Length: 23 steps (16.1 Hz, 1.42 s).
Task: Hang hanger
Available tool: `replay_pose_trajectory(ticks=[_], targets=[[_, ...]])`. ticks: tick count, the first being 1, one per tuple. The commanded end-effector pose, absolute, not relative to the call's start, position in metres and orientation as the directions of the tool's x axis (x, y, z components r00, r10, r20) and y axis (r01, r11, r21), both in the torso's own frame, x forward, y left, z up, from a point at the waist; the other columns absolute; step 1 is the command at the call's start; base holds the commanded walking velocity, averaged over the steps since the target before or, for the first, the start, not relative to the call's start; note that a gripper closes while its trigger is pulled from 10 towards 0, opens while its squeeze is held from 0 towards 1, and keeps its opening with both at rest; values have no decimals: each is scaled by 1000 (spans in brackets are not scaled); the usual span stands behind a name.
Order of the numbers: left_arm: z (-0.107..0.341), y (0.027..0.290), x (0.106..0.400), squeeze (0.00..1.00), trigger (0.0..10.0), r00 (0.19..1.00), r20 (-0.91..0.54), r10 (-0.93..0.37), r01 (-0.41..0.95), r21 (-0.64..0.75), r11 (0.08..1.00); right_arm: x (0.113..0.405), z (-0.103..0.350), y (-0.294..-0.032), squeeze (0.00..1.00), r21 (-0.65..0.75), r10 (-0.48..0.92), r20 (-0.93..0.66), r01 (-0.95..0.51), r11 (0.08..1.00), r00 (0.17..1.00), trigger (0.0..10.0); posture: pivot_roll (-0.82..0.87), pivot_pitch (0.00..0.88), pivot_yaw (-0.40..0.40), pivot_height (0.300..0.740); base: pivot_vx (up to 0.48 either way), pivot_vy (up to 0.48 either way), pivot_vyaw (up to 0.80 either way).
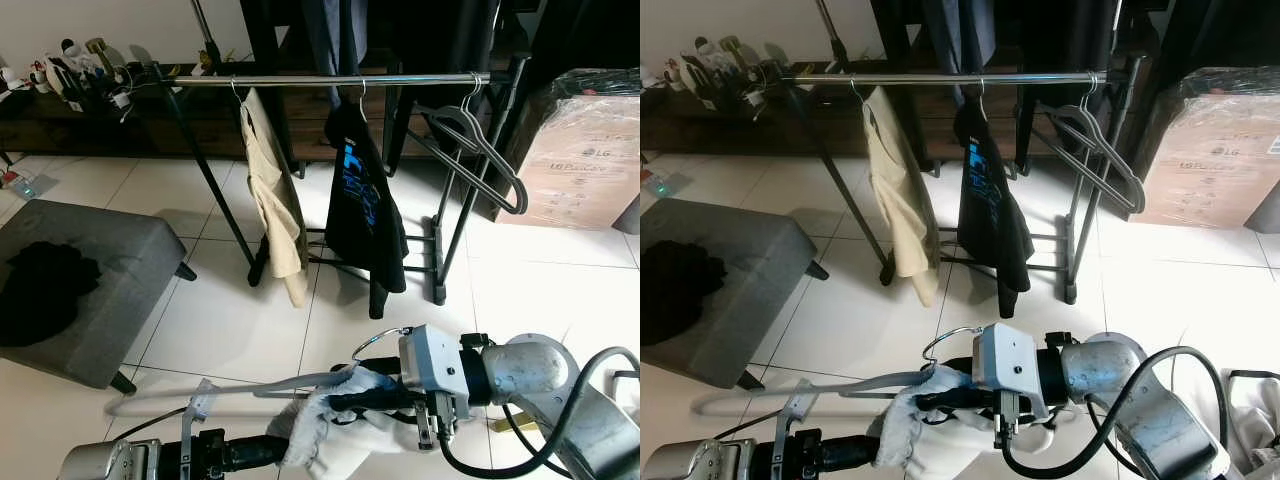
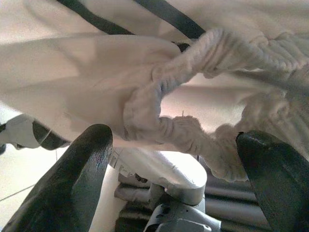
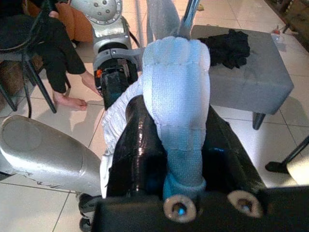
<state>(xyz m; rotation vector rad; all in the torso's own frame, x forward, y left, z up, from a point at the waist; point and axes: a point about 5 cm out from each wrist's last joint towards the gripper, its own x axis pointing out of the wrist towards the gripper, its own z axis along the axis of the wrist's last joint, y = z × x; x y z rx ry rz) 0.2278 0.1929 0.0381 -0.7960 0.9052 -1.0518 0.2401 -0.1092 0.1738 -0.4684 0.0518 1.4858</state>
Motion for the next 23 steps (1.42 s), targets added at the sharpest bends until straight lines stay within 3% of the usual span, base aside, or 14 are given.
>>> replay_pose_trajectory(ticks=[1,5,13,17,23], targets=[[35,199,223,0,10000,220,-257,-941,353,-878,322,235,179,-103,0,-284,955,-290,-958,-27,59,0,-173,196,104,740,0,0,0],[30,196,227,0,10000,238,-281,-930,345,-870,351,225,186,-100,0,-285,962,-274,-954,-89,-8,0,-181,195,103,740,0,0,0],[22,193,235,0,10000,277,-324,-905,339,-848,407,225,214,-94,0,-324,986,-167,-944,-58,-4,0,-191,201,98,740,0,0,0],[30,182,241,0,10000,290,-230,-929,358,-874,328,218,208,-91,0,-301,978,-204,-947,-110,-49,0,-193,204,96,740,0,0,0],[31,177,242,0,10000,286,-208,-935,362,-880,307,211,209,-84,0,-281,978,-188,-950,-139,-88,0,-194,209,93,740,0,0,0]])
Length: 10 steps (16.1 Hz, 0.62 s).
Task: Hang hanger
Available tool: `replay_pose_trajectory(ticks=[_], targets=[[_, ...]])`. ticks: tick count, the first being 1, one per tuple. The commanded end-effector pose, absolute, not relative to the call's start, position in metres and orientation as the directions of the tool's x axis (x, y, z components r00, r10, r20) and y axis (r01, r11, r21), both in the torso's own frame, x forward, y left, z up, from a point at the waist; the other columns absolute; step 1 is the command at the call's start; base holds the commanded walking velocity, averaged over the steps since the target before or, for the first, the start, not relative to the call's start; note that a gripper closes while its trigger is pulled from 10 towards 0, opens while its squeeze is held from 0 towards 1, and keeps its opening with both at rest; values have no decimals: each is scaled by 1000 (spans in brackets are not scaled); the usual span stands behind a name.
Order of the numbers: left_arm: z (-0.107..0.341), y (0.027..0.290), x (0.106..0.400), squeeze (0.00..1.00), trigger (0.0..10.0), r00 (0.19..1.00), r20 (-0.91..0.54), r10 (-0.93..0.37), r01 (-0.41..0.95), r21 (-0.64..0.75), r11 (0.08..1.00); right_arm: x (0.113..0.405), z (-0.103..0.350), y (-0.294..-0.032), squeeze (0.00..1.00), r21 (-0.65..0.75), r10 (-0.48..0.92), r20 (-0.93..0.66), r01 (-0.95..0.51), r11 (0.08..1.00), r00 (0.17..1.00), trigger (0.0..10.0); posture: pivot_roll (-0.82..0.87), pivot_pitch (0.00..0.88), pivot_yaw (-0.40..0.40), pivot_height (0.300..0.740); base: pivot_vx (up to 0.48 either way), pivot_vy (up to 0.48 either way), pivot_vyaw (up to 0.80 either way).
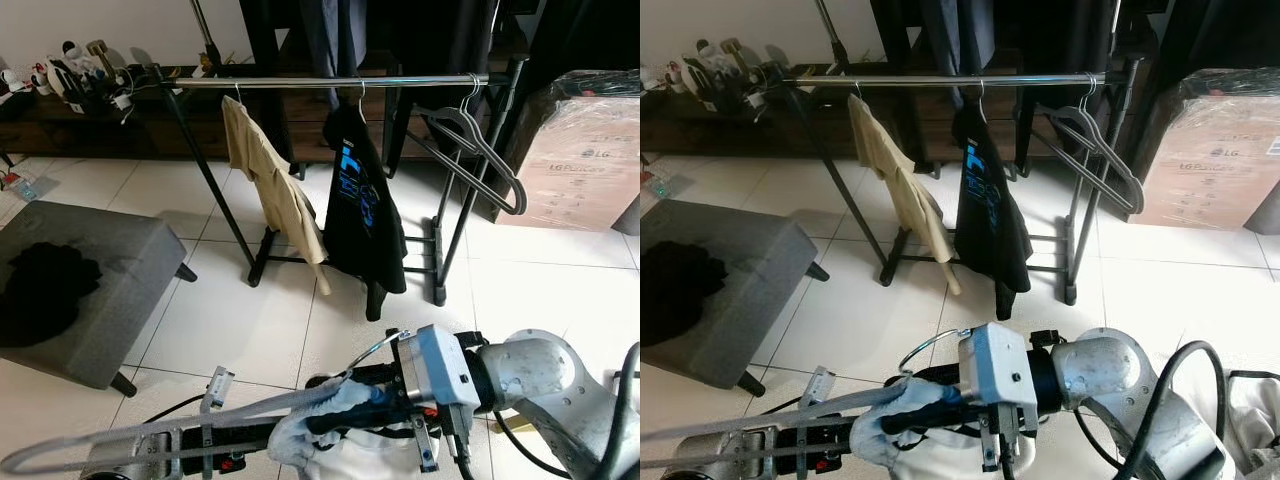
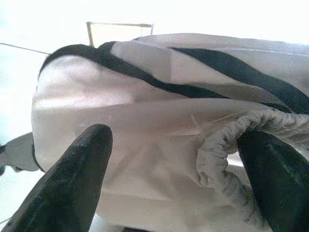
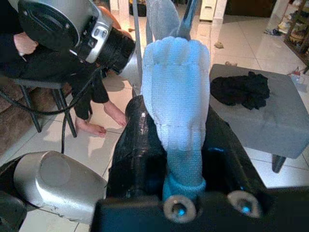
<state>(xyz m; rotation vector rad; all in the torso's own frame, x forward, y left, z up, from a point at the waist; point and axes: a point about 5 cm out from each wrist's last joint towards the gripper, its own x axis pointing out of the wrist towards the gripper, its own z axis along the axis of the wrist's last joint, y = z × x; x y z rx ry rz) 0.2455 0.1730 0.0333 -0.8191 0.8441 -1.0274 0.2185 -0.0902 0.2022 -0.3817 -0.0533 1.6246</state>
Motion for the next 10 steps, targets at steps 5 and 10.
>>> replay_pose_trajectory(ticks=[5,10], targets=[[28,171,240,0,1137,265,-211,-941,361,-883,300,209,216,-76,0,-289,986,-136,-948,-135,-99,0,-198,212,91,740,0,0,0],[30,172,243,0,0,300,-192,-934,360,-884,298,209,213,-75,0,-271,985,-144,-953,-135,-98,0,-196,213,90,740,0,0,0]])
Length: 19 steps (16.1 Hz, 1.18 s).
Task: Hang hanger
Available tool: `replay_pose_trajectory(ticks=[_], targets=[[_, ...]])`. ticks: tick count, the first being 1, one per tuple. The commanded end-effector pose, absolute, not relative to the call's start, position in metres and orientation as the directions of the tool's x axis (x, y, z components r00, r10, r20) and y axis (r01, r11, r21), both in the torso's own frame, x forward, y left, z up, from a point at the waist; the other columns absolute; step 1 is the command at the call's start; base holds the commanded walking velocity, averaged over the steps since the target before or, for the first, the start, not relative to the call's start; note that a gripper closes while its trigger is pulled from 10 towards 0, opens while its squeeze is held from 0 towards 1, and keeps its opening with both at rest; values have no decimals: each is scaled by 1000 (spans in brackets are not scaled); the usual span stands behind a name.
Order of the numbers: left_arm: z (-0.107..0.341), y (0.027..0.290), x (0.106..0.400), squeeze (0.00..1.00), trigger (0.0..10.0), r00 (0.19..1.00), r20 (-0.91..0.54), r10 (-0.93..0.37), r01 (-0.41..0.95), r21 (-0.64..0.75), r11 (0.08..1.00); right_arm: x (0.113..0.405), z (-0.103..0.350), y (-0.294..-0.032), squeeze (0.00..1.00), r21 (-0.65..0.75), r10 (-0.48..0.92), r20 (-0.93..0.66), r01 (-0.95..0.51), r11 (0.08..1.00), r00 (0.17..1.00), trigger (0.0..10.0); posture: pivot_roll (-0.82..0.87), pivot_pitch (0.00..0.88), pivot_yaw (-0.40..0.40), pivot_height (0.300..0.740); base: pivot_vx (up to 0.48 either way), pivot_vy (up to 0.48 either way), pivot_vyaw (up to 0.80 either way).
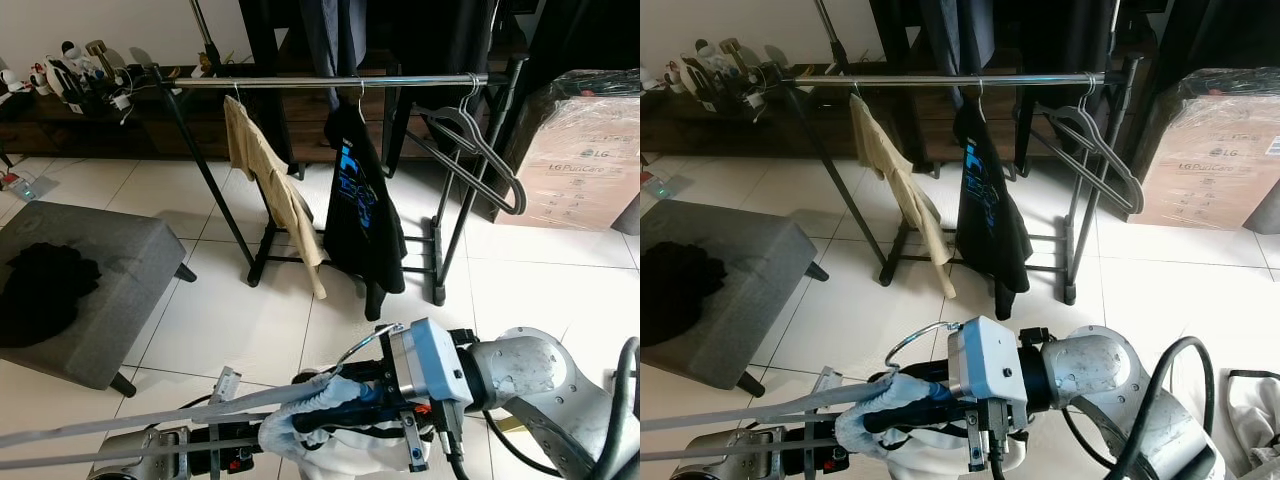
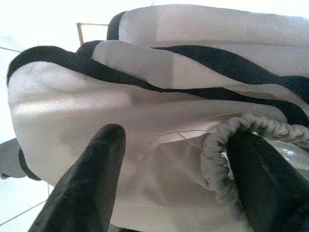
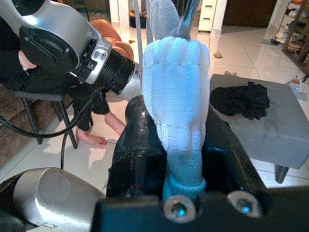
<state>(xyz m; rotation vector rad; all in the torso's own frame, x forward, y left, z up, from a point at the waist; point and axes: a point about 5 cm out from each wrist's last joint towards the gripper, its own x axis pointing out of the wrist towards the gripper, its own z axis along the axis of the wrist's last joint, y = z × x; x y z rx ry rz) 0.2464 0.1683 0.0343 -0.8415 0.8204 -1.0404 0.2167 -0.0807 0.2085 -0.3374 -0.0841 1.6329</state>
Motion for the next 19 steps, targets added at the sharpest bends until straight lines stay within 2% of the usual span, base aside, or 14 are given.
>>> replay_pose_trajectory(ticks=[1,2,3,6,9,10,11,19], targets=[[37,175,246,0,3843,325,-149,-934,375,-886,272,211,208,-77,0,-260,984,-158,-958,-123,-83,0,-194,213,88,740,0,0,0],[39,175,247,0,3843,326,-133,-936,383,-887,259,211,207,-78,0,-257,983,-167,-959,-122,-80,0,-194,215,88,740,0,0,0],[43,175,248,0,10000,328,-108,-939,387,-891,238,212,204,-79,0,-252,981,-177,-960,-121,-77,0,-192,216,87,740,0,0,0],[46,166,241,0,10000,242,-88,-966,413,-892,185,211,200,-76,0,-234,980,-177,-963,-133,-92,0,-193,215,87,740,0,0,0],[49,162,239,0,10000,215,-66,-974,425,-892,154,209,197,-75,0,-229,976,-191,-962,-148,-105,0,-193,216,87,740,0,0,0],[47,162,238,0,8353,210,-83,-974,424,-890,167,209,197,-75,0,-229,976,-190,-962,-148,-105,0,-193,215,88,740,0,0,0],[44,163,237,0,0,212,-112,-971,413,-890,192,209,198,-75,0,-234,977,-187,-961,-146,-103,0,-195,215,88,740,0,0,0],[37,174,232,0,0,213,-192,-958,405,-875,266,215,195,-78,0,-243,976,-206,-963,-120,-70,0,-184,214,91,740,0,0,0]])
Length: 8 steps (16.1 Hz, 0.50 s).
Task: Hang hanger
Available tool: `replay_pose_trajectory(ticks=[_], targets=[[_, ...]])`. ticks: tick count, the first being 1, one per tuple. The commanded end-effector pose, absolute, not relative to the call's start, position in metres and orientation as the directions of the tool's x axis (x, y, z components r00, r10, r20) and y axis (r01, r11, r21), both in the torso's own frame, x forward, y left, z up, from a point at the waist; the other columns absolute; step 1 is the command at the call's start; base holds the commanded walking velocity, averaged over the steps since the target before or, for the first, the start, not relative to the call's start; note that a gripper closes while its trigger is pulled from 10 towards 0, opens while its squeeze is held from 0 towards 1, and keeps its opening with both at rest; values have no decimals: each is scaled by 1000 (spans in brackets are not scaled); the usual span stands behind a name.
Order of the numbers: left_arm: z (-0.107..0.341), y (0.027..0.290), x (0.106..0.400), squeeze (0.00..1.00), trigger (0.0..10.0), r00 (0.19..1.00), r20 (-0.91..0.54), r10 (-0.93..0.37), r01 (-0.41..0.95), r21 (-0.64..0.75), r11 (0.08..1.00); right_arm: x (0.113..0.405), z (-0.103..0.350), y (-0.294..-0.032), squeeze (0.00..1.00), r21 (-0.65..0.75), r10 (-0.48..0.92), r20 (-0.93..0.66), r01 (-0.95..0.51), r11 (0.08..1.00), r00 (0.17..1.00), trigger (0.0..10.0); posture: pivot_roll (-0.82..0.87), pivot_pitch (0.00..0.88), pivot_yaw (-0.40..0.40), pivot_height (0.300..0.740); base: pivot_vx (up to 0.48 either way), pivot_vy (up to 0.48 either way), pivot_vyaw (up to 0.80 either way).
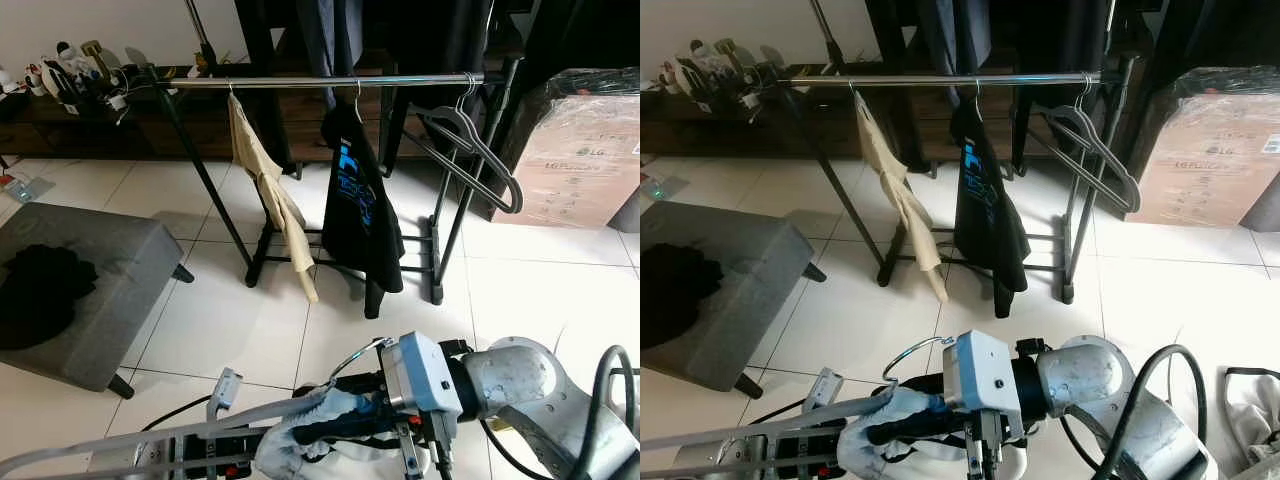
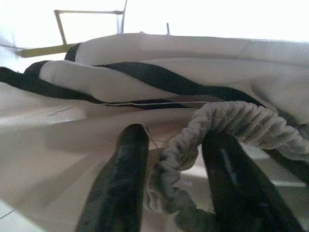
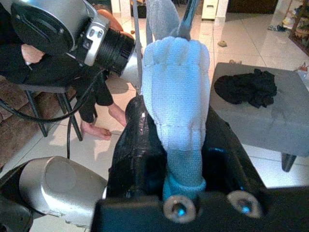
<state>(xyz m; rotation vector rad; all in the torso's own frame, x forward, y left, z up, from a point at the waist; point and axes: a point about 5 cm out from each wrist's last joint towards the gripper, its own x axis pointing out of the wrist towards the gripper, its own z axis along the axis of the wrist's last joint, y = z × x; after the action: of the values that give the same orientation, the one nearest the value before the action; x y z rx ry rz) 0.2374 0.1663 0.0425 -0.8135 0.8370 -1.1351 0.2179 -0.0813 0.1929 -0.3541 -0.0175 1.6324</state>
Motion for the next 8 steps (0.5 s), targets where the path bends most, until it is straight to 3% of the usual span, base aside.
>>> replay_pose_trajectory(ticks=[1,8], targets=[[37,175,232,0,0,213,-199,-956,405,-873,272,217,194,-79,0,-242,976,-208,-964,-112,-61,0,-183,214,91,740,0,0,0],[31,178,226,0,0,194,-247,-949,422,-853,308,233,183,-90,0,-235,973,-223,-972,0,54,0,-175,214,91,740,0,0,0]])
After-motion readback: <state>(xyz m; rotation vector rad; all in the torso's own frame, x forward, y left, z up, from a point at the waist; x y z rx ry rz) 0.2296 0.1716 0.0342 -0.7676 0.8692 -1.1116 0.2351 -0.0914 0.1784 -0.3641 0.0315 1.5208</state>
